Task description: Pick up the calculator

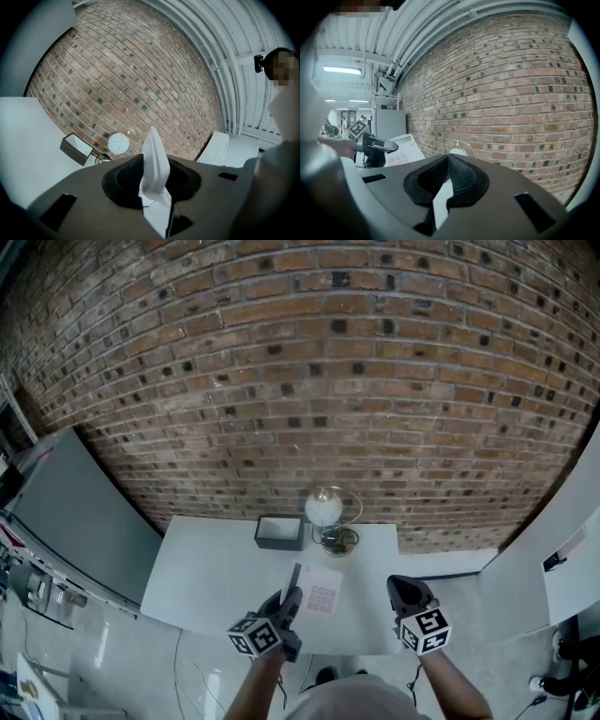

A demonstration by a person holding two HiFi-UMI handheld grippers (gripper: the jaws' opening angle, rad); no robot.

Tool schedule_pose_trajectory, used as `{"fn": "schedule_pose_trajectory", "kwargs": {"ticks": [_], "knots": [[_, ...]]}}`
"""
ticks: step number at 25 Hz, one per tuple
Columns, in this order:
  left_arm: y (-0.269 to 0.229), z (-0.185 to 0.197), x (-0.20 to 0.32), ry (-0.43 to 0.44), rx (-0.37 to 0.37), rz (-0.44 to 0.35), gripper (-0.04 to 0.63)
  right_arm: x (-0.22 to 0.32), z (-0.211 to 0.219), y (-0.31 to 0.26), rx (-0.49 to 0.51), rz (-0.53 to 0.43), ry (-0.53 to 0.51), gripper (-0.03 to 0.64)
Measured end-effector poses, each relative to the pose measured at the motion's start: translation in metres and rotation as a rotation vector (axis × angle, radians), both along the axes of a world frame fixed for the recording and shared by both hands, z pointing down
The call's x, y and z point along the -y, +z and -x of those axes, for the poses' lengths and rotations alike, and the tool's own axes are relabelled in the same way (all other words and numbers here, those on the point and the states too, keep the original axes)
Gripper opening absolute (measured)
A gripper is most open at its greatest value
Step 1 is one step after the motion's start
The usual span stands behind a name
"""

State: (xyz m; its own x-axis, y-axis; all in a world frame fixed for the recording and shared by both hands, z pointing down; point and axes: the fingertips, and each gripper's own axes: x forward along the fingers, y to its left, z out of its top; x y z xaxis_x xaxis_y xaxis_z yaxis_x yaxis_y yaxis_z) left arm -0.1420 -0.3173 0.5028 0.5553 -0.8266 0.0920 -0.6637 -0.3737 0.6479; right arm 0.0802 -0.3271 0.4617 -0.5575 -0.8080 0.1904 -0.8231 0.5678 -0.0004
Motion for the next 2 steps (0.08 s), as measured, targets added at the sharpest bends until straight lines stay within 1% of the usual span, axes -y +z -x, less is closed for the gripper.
{"fn": "schedule_pose_trajectory", "kwargs": {"ticks": [2], "knots": [[0.0010,0.0004,0.0001,-0.003,-0.003,0.002,0.114,0.0009,-0.0001,0.0012,-0.001,0.001,-0.002,0.011]]}}
